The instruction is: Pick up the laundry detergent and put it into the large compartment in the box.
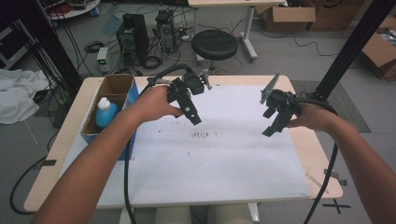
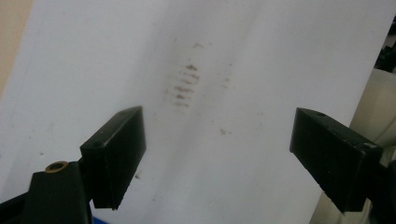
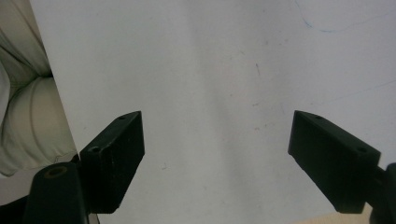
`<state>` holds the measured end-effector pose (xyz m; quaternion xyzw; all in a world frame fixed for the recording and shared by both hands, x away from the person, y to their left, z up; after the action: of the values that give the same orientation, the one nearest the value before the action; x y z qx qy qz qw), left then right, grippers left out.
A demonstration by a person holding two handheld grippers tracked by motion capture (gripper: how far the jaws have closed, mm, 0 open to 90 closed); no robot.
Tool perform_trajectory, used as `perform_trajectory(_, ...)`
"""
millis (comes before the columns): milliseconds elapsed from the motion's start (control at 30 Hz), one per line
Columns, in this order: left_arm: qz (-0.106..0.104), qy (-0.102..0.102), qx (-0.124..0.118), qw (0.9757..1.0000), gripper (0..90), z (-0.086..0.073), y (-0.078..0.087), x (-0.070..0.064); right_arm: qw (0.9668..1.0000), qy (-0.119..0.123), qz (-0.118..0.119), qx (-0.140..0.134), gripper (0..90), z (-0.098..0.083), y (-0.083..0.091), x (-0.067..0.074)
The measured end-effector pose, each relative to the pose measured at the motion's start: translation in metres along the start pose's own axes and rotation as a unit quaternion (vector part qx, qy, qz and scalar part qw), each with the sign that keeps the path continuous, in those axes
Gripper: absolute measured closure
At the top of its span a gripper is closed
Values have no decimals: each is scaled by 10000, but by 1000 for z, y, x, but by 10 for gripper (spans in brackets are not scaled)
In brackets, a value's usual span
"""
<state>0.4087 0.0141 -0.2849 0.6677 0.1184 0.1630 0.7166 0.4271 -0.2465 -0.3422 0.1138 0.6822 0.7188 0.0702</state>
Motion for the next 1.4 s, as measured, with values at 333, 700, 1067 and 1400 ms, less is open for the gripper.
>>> perform_trajectory(333,-85,-412,122,9990,194,15,-11,-11,10000,17,10,-7,182,3,0,-1)
perform_trajectory(700,-144,-704,233,9971,198,27,-21,-19,10000,8,31,-14,182,2,-1,-2)
perform_trajectory(1067,-118,-845,274,9960,202,31,-24,-22,10000,-41,30,-11,182,0,-1,-2)
perform_trajectory(1400,-75,-833,301,9960,202,30,-23,-22,10000,-26,21,-17,182,1,-2,-1)
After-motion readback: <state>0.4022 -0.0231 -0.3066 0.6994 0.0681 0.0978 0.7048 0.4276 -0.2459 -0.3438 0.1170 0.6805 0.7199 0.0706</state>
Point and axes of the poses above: each handheld gripper's, and its own axes: y roughly backward along the jaws, z roughly out of its top, x roughly to its left, the point moved 6 cm from there along -y, roughly forward along the jaws, and after that the axes turned 13 degrees about x, right-handed, at the moved point
